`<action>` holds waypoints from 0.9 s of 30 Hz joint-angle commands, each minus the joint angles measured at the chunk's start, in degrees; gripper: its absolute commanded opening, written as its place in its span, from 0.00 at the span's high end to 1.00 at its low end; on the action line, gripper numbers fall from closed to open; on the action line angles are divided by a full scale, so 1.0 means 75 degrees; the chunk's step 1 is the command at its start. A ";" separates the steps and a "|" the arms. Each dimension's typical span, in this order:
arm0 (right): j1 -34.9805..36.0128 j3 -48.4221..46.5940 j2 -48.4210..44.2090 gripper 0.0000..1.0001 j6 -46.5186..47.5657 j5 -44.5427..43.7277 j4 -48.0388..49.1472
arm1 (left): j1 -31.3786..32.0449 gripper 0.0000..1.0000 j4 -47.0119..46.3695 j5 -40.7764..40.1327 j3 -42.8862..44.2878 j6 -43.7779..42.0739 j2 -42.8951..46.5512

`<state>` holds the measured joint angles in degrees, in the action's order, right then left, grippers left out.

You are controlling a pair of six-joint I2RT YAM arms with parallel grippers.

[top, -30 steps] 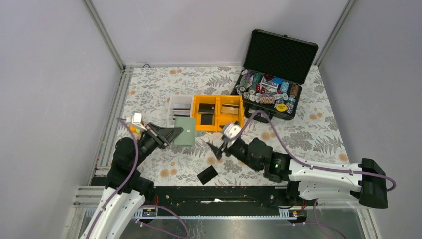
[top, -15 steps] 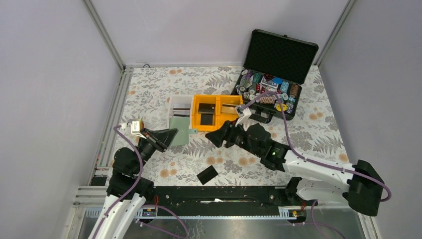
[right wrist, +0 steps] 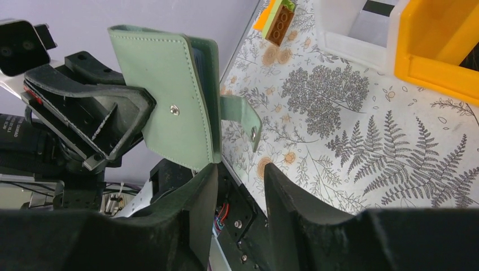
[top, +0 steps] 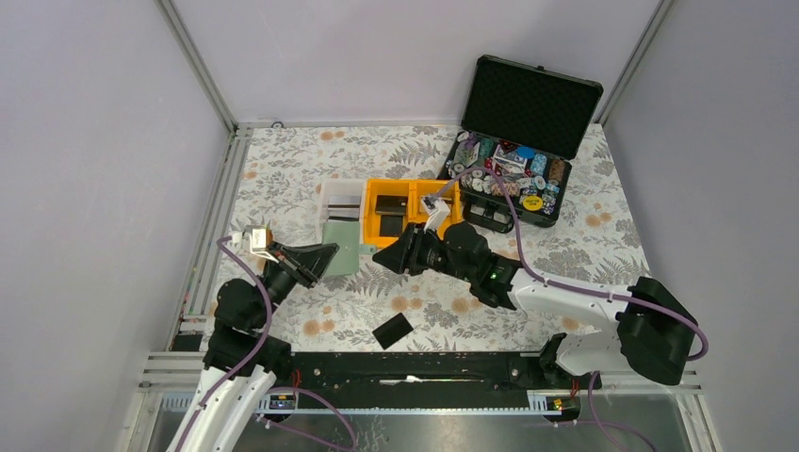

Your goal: Put the credit cards into the card holder

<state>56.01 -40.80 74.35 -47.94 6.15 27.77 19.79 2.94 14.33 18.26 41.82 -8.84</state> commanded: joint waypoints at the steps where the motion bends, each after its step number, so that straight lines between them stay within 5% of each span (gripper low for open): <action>1: -0.0167 -0.0370 0.0153 0.59 -0.0079 0.0078 0.0481 | 0.0009 1.00 -0.0568 0.0200 -0.0020 0.0070 0.0097; 17: -0.0413 -0.0698 0.0545 0.67 0.0180 0.0230 0.0481 | 0.0004 1.00 -0.0416 0.0125 0.0038 0.0131 0.0223; 22: -0.0413 -0.0739 0.0644 0.81 0.0182 0.0351 0.0524 | 0.0010 1.00 -0.0415 0.0089 0.0038 0.0136 0.0235; 27: -0.0413 -0.0773 0.0729 0.84 0.0167 0.0506 0.0540 | 0.0008 1.00 -0.0415 0.0049 0.0014 0.0131 0.0227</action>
<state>53.28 -44.16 79.05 -47.35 7.73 29.23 19.79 3.31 14.52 17.89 42.50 -7.90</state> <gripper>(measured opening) 0.169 0.134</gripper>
